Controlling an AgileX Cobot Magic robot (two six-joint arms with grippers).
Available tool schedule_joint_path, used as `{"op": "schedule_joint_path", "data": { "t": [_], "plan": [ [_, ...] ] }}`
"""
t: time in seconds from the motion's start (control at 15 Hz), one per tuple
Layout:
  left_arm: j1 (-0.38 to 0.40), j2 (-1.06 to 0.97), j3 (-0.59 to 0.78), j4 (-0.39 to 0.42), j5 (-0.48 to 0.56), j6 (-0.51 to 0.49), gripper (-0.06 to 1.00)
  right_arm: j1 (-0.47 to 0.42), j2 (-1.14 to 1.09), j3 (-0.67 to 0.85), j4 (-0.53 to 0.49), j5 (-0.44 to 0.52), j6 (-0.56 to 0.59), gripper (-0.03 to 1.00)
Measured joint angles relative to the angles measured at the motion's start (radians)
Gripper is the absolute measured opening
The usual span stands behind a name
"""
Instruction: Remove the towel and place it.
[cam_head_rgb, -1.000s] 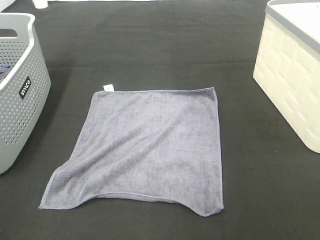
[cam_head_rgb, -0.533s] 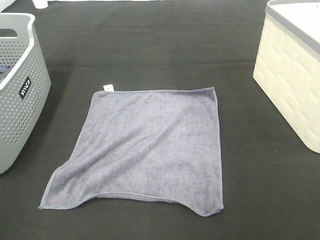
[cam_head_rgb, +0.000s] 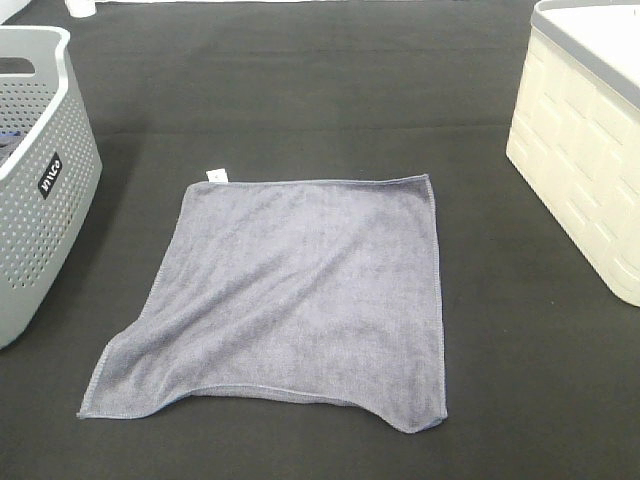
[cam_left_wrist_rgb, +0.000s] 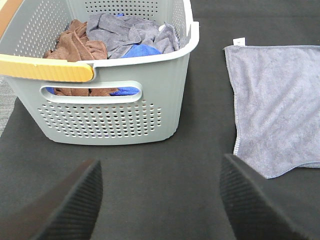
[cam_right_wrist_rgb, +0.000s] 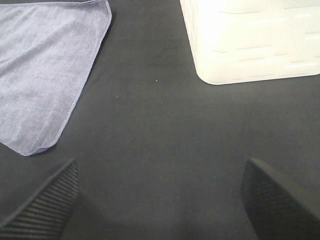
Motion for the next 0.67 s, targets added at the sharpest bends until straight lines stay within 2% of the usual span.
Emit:
{"op": "schedule_joint_path", "data": {
  "t": [0.67],
  "plan": [
    [0.000,0.000,0.000,0.000,0.000,0.000,0.63,0.000,0.000,0.000,0.000,0.000,0.000,0.84]
  ]
}}
